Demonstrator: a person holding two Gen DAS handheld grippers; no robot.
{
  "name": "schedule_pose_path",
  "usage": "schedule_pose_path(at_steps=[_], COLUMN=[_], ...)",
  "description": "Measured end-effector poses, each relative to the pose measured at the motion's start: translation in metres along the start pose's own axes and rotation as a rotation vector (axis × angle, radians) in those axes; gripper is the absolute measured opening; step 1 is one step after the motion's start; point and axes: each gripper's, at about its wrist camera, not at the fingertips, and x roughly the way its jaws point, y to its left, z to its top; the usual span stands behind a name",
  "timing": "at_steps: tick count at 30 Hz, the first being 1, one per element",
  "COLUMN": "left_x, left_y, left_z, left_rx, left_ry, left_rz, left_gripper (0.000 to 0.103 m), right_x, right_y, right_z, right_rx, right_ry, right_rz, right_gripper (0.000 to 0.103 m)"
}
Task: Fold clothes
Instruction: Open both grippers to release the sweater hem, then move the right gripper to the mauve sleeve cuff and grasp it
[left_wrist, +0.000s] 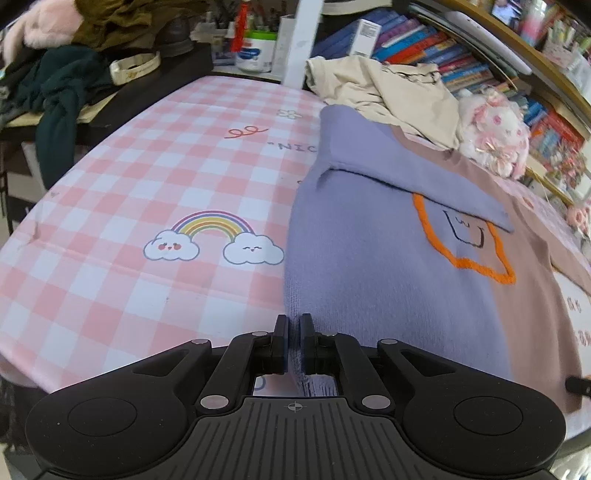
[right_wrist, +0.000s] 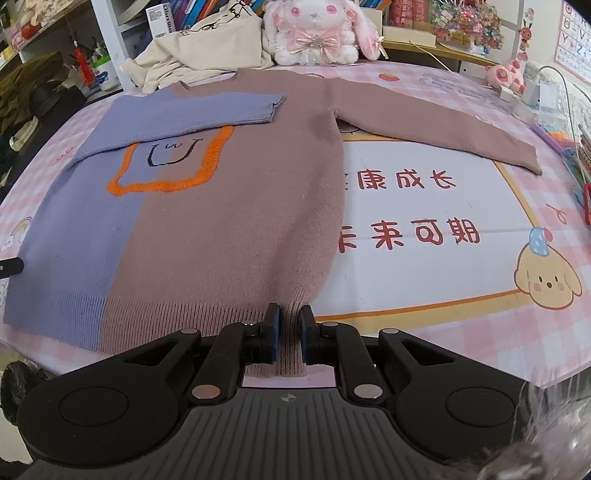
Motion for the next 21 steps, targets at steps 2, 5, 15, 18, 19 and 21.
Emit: schedule_pose_path(at_steps=[2, 5, 15, 18, 19, 21], left_x=[-0.005, -0.018, -0.052, -0.053, -0.054, -0.052], left_y=[-0.003, -0.015, -0.064, -0.075, -0.078, -0.083], left_z=[-0.002, -0.004, -0.022, -0.03, -0.033, -0.037], left_rx=[0.002, 0.051, 0.311, 0.361, 0.376, 0.387], left_ry=[-0.019, -0.052, -0.173, -0.171, -0.171, -0.166], left_rz=[0.013, 0.013, -0.036, -0.067, -0.08, -0.106], left_gripper=[0.009, 0.024, 0.097, 0.098, 0.098, 0.099], right_x=[-0.003, -0.016, -0.047, -0.052, -0.055, -0.059], right_y=[0.002, 0.005, 0.023, 0.026, 0.025, 0.022], right_z=[0.0, -0.001, -0.01, -0.017, -0.02, -0.024], right_rx=[0.003, 0.017, -0.002, -0.02, -0.019, -0.01], right_ry=[-0.014, -0.077, -0.198, -0.19, -0.189, -0.185], right_rz=[-0.007, 0.001, -0.027, -0.048, -0.06, -0.086], right_gripper=[0.016, 0.05, 0.082, 0.083, 0.084, 0.085])
